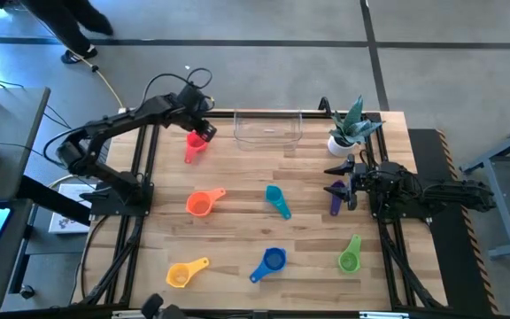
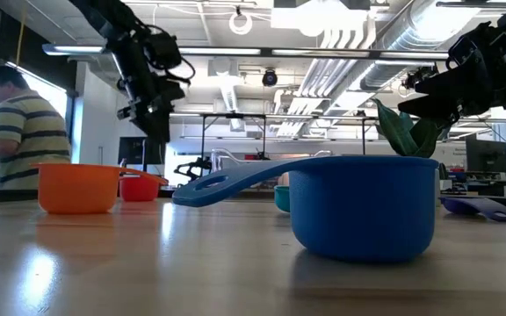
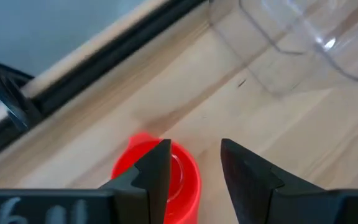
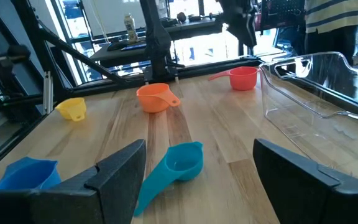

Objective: Nest measuring cups in basket
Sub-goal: Stack the red measuring cup on top of the orange measuring cup

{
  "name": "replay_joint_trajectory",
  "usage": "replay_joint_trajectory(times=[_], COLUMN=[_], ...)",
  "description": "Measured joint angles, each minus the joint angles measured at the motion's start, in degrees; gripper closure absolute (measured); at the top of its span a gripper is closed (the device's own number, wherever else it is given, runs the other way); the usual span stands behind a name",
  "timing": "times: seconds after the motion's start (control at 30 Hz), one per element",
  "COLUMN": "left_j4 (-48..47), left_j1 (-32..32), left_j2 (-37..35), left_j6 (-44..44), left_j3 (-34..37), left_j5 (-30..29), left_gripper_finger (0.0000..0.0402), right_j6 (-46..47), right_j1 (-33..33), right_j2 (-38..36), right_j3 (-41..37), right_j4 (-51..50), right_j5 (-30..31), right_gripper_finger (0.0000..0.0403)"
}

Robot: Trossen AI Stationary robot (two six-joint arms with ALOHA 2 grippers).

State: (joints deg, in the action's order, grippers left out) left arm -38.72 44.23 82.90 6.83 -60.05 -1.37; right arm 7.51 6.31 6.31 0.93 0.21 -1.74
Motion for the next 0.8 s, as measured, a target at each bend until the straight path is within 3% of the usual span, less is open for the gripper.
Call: replay_joint_trajectory(times=[0.4, 0.8], left_j4=[-6.54, -6.38], left_j1=[-0.15, -2.56], left_j2=[5.58, 6.77], left_j6=[4.80, 8.55], left_j3=[0.02, 0.04], left_j5=[0.32, -0.57], left_gripper_finger=[0.0275, 0.0275], right_j6=[0.00, -0.01], right_j1=[0.02, 0.01], right_j2=[0.02, 0.00], right_j3=[0.00, 0.00], right_j4=[0.00, 0.00], right_j5=[0.00, 0.00], right_gripper_finger=[0.0115, 0.0115])
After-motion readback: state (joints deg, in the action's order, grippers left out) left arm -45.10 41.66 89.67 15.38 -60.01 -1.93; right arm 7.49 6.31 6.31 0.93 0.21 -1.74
